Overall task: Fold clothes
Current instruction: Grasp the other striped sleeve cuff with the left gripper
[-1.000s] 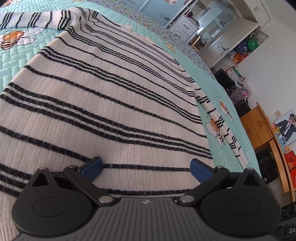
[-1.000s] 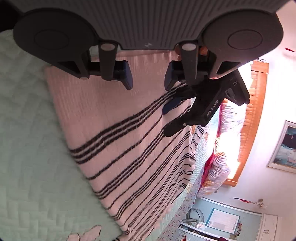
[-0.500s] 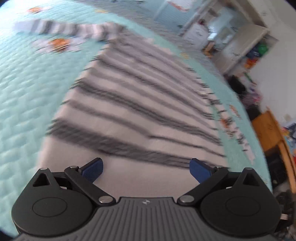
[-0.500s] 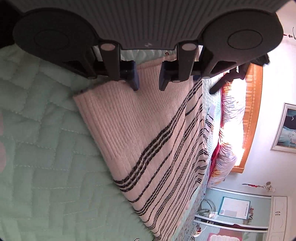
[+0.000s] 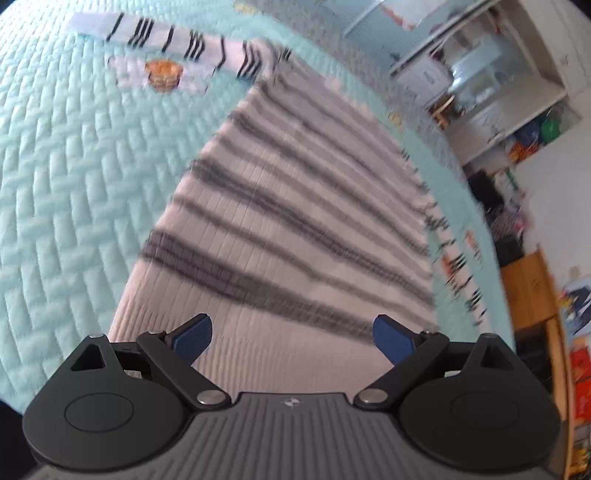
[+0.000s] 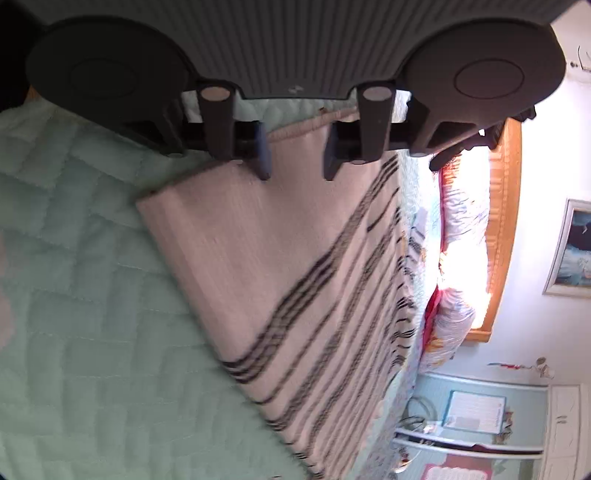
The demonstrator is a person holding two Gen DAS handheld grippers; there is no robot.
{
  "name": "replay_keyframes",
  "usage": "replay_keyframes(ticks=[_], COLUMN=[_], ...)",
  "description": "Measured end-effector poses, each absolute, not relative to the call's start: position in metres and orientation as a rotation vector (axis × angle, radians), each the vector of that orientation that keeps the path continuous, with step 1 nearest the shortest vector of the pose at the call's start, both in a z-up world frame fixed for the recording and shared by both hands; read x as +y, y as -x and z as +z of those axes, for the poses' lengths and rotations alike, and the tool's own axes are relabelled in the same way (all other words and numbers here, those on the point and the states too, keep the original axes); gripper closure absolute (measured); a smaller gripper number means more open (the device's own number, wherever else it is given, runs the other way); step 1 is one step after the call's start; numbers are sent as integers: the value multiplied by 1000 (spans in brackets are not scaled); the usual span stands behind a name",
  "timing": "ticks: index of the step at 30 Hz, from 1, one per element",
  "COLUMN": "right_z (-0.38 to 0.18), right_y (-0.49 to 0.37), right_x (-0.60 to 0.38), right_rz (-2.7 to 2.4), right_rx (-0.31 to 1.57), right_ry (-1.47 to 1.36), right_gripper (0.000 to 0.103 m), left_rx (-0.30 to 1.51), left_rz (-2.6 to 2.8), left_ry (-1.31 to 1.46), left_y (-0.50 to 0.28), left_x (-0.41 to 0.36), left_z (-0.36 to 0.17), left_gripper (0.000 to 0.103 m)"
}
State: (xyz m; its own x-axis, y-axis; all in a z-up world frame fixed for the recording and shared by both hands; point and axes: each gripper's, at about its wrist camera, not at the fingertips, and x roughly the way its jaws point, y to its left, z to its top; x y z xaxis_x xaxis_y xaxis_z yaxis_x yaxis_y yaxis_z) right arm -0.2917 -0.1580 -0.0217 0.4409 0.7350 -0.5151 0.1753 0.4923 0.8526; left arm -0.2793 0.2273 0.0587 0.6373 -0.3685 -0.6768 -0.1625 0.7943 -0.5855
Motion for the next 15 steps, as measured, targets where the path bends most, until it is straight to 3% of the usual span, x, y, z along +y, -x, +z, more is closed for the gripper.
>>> replay_keyframes(ticks=[1, 5, 10, 15], right_z=[-14, 29, 72, 70], right_y=[290, 255, 197, 124], right_x=[-153, -121, -80, -35], right_rz=[487, 737, 936, 910], right_rx=[1069, 943, 805, 798], right_ry=[-1022, -1087, -1142, -1081], right_gripper=[50, 50, 30, 30], left_rx=[859, 776, 712, 629], left_rz=[-122, -10, 150, 298], left_ry=[672, 752, 876, 986], left_y=[277, 267, 243, 212], left_x=[233, 271, 341, 413], left_z=[67, 87, 93, 90], left_gripper=[6, 5, 5, 5])
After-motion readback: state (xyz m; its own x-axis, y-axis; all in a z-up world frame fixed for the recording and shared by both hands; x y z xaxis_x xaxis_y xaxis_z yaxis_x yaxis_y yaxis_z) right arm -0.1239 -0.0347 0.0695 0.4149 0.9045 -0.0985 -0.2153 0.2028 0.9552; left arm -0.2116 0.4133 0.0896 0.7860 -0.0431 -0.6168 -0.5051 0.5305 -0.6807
